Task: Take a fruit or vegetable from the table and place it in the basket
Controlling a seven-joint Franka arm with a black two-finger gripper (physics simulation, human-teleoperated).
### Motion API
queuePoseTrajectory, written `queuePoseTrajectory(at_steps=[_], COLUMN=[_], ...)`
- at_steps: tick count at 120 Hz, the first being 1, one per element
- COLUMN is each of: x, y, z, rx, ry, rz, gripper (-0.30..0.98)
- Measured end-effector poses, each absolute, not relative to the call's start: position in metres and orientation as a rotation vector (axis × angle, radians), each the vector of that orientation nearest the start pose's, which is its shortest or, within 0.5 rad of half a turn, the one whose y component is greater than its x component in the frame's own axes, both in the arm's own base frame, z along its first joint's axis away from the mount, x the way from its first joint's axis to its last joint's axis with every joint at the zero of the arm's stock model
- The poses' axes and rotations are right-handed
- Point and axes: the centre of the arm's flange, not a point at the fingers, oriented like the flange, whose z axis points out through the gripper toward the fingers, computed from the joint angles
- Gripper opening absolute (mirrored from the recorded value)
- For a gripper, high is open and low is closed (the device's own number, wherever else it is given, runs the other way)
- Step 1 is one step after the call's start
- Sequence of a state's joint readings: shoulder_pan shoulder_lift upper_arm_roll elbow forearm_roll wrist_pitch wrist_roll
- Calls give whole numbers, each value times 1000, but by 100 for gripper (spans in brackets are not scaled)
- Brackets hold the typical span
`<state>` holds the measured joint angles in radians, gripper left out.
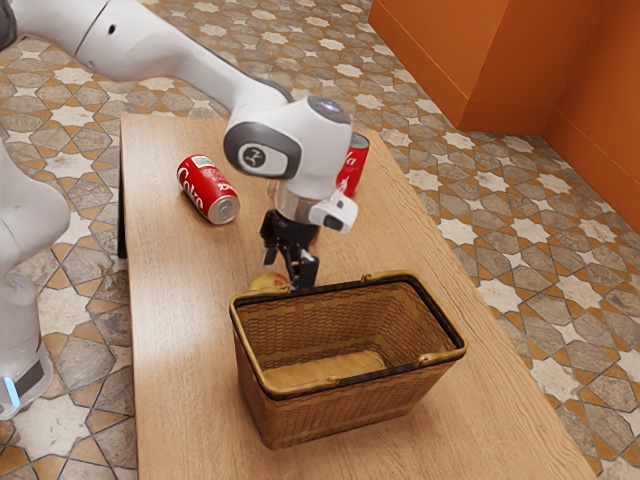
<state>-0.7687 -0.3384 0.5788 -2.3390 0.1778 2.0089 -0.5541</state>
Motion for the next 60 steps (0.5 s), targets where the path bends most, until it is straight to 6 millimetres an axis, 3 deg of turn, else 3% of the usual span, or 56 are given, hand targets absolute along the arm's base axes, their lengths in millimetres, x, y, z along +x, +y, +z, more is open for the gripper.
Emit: queuePoseTrajectory(at_steps=[30, 60], x=[436, 441], y=[-70, -62], z=[439, 432], rx=[-3126, -3088], ry=[-451, -589], rz=[63, 84], gripper=[68, 68])
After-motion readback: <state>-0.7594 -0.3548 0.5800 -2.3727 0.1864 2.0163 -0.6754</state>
